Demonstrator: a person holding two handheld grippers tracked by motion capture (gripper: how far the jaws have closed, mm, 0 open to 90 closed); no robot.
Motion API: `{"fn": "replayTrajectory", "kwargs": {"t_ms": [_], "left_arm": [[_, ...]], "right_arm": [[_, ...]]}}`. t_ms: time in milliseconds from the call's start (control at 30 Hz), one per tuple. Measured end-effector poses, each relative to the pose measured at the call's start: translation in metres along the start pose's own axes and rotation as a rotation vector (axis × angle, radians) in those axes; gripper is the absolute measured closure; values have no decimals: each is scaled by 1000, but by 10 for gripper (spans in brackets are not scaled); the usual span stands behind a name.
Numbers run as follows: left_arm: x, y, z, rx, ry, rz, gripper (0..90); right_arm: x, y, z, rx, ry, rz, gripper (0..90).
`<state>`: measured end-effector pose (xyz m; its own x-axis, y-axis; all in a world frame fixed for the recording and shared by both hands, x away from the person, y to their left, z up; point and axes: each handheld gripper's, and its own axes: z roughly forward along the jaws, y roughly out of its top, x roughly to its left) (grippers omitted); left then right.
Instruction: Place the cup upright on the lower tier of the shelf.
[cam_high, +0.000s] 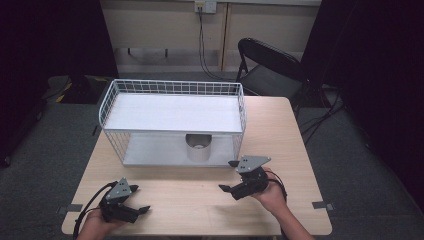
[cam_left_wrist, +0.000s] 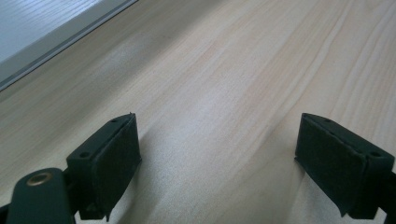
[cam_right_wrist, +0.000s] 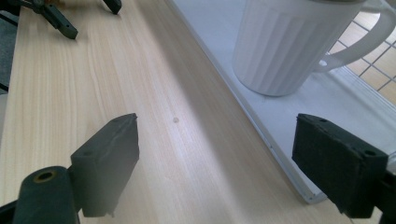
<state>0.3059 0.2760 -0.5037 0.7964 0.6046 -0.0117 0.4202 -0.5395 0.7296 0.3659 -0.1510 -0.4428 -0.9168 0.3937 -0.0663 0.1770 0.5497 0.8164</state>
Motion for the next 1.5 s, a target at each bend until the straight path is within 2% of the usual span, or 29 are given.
{"fn": "replayTrajectory", "kwargs": {"t_ms": [900, 1167, 1433, 1500], "left_arm": [[0, 0, 0, -2, -1, -3, 132], [0, 0, 0, -2, -1, -3, 131], [0, 0, 0, -2, -1, -3, 131], [0, 0, 0, -2, -1, -3, 132]], "right_arm": [[-4, -39, -18, 15, -3, 59, 139], [-5, -52, -20, 34, -8, 74, 139], [-4, -63, -16, 84, 1, 82, 140], [-3, -63, -15, 99, -4, 70, 140]]}}
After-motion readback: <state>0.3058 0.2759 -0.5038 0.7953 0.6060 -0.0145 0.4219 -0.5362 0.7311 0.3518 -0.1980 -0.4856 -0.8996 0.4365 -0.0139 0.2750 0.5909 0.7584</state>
